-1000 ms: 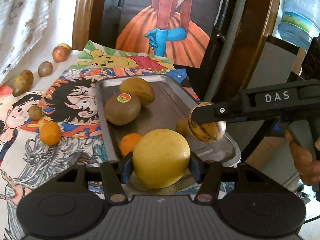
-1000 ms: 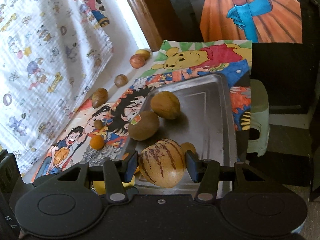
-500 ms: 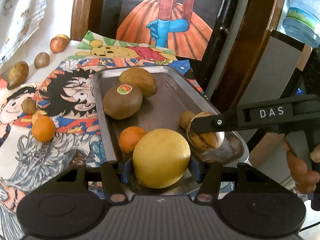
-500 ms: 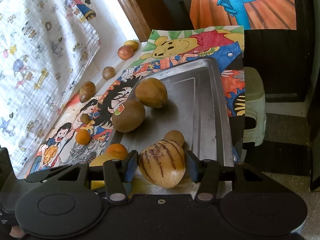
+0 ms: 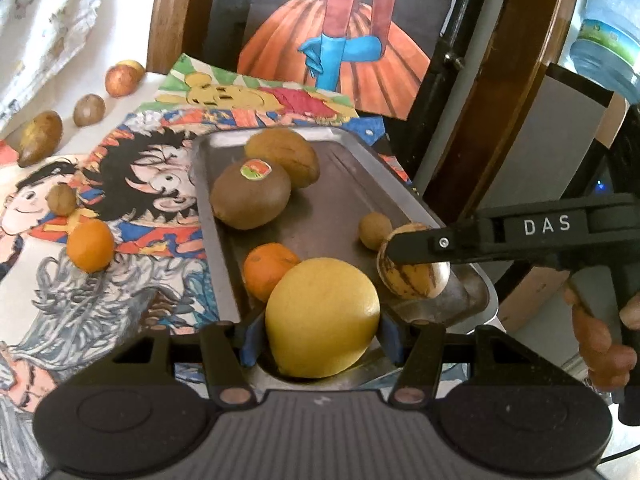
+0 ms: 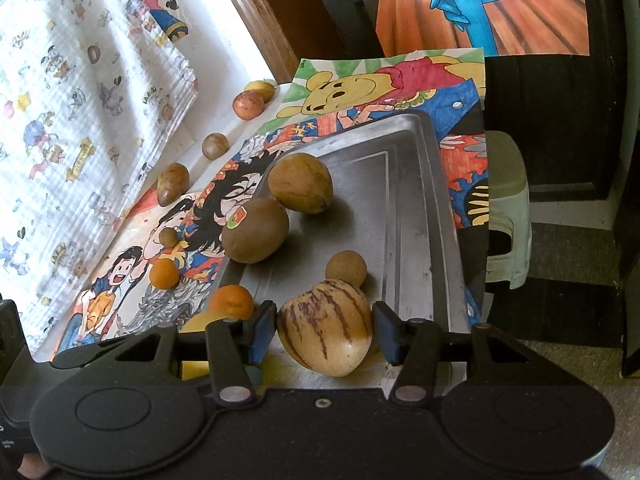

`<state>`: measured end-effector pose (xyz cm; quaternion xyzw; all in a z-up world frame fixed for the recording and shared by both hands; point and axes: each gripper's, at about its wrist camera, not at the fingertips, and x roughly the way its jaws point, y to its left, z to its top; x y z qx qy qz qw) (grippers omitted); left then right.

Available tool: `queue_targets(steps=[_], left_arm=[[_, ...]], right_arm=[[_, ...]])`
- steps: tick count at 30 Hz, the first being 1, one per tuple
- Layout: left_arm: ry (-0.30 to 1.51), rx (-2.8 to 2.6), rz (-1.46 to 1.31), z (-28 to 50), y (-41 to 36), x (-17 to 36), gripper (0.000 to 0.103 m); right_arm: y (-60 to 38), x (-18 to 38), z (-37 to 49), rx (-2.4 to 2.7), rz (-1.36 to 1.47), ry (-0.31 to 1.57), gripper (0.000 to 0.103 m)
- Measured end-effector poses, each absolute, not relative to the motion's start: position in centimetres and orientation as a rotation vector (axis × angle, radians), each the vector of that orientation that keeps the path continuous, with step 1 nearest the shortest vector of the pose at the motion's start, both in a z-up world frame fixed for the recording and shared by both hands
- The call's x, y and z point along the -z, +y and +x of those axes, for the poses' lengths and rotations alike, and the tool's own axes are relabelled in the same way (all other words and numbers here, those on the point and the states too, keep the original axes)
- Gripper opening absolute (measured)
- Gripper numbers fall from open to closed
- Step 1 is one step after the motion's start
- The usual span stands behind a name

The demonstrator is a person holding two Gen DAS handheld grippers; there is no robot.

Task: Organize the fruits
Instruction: 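Lower the lemon and striped fruit into the tray and open both tools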

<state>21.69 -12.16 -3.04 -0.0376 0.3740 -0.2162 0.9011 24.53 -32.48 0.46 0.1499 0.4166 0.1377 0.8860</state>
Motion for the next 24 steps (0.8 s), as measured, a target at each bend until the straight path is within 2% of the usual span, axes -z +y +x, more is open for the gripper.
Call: queue_targets(steps=[8, 11, 13, 19, 24], left_arm=[[0.704, 0.414, -0.082, 19.8, -11.3, 0.7, 0.067], [0.682, 0.387, -0.092, 19.0, -10.8, -0.2, 0.073], [0.661, 0.360, -0.105, 18.3, -10.3, -0.8, 0.082], [0.597, 0.253, -0.165, 15.9, -8.3, -2.5, 0.101], [0.584, 0.168, -0.209, 13.9, -6.4, -3.4, 0.102]], right_arm=[[-32.9, -2.3, 23.1, -0.298, 0.321, 0.818, 0.056], [-33.0, -3.1, 22.3, -0.303, 0.326, 0.797, 0.056], [-32.9, -3.7, 21.6, -0.307, 0.327, 0.778, 0.058], [-32.5, -5.4, 19.2, -0.313, 0.314, 0.715, 0.073], [-31.8, -6.5, 16.4, -0.308, 0.309, 0.669, 0.090]])
